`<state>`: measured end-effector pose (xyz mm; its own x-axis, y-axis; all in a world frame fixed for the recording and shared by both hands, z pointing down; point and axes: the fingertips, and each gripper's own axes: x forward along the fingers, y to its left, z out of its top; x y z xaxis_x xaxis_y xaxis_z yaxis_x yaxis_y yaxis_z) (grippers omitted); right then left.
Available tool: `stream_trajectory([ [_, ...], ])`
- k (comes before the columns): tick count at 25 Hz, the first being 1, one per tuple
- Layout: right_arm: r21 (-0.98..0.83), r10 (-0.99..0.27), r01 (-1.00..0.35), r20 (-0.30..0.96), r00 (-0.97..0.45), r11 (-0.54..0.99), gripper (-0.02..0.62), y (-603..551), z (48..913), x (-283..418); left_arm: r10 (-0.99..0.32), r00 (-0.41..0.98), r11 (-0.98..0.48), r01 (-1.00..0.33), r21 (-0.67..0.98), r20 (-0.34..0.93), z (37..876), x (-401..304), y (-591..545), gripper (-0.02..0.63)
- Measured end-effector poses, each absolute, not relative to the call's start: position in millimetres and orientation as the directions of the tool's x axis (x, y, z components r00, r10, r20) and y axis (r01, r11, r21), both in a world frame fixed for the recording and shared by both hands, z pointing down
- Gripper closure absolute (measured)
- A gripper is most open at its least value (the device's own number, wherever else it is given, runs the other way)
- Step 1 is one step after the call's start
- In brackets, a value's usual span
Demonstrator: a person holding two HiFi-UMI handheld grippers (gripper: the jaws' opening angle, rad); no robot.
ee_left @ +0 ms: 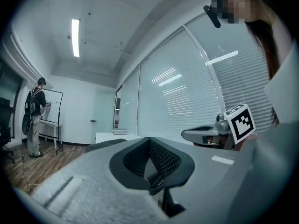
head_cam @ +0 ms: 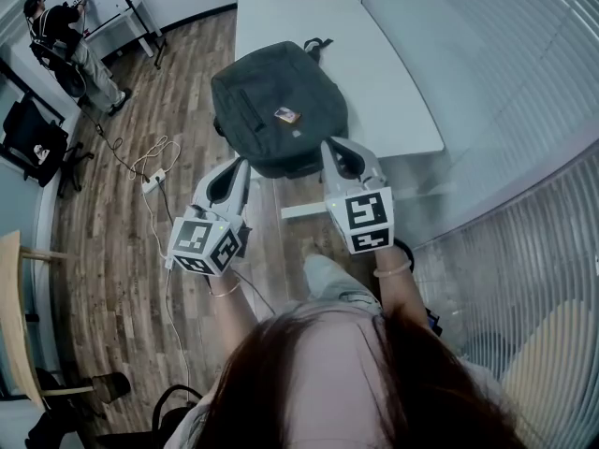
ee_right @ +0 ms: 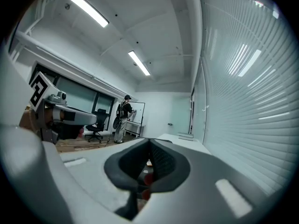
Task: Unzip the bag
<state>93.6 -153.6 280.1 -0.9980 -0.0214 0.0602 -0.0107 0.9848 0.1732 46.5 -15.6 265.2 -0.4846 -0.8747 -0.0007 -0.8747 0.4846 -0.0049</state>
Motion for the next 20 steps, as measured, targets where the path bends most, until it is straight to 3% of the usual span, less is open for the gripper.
stream_trajectory([
  [20, 0.180, -0.020, -0.006, 0.077, -0.997, 0.984, 0.592, -143, 284, 129, -0.857, -0.515, 0.516, -0.856, -0.033, -0.019, 258, 87, -6, 0.597],
])
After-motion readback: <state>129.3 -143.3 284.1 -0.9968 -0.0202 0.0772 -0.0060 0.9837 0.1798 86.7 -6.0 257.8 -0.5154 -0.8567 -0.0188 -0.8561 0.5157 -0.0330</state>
